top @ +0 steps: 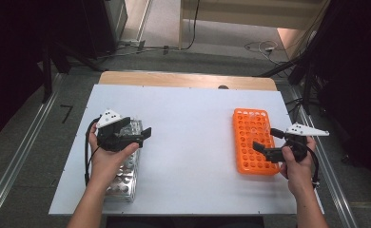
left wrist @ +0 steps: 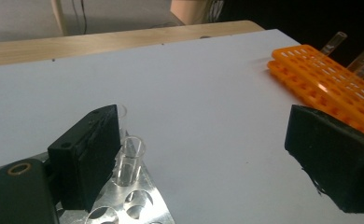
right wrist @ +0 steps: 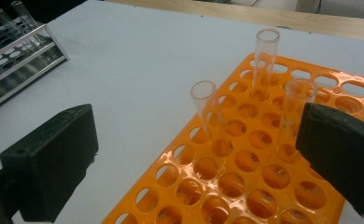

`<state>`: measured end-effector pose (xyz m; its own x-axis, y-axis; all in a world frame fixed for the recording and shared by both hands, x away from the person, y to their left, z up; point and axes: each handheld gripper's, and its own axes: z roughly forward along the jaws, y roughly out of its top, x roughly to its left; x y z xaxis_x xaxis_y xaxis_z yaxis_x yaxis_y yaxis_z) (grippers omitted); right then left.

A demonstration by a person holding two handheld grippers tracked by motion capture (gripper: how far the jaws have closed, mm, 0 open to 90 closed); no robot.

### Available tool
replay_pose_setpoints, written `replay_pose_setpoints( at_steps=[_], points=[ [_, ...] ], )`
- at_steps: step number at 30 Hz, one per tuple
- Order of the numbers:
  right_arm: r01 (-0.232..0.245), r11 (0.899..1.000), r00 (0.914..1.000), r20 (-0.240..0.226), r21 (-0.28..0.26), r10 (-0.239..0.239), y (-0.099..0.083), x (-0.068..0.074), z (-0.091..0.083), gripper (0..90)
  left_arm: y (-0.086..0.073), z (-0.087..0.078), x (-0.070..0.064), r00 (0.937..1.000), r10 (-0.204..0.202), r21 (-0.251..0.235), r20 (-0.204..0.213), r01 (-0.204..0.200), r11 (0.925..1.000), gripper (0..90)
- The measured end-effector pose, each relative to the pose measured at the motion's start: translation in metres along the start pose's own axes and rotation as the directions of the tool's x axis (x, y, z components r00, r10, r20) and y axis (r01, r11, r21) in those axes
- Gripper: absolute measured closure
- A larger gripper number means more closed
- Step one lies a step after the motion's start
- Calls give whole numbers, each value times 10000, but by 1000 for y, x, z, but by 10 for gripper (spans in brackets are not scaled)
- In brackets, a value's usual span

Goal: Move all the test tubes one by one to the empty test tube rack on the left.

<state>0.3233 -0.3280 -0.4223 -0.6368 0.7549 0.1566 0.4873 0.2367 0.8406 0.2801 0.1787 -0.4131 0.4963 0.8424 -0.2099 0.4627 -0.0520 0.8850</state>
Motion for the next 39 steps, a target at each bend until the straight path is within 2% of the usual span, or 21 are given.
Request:
replay_pose_setpoints(
  at_steps=[8,16,22,27,30,36,39],
  points=[
    [-127,9999,9998,152,-9,127,11,-19,11,0,-1,-1,-3,9992,32,-148,401,-26,9999,7],
    [-476,9988,9987,176,-76,478,14,-39,16,0,-2,-2,-6,9980,63,-161,633,-53,9999,0],
    [-732,9973,9967,364,97,728,11,-45,20,44,-2,-2,-9,9971,112,-180,749,-99,9998,0],
    [-855,9961,9950,530,205,844,8,-46,24,150,-3,0,-12,9967,160,-124,791,-151,9998,0],
    [-756,9958,9935,893,524,707,5,-46,29,200,-2,1,-13,9965,192,-147,809,-181,9997,0],
    [-835,9927,9873,1426,870,706,-4,-50,34,380,-2,2,-14,9966,238,-85,793,-232,9997,0],
    [-799,9922,9871,1461,956,655,-8,-51,36,453,-2,2,-15,9966,234,-90,784,-227,9997,0]
  ],
)
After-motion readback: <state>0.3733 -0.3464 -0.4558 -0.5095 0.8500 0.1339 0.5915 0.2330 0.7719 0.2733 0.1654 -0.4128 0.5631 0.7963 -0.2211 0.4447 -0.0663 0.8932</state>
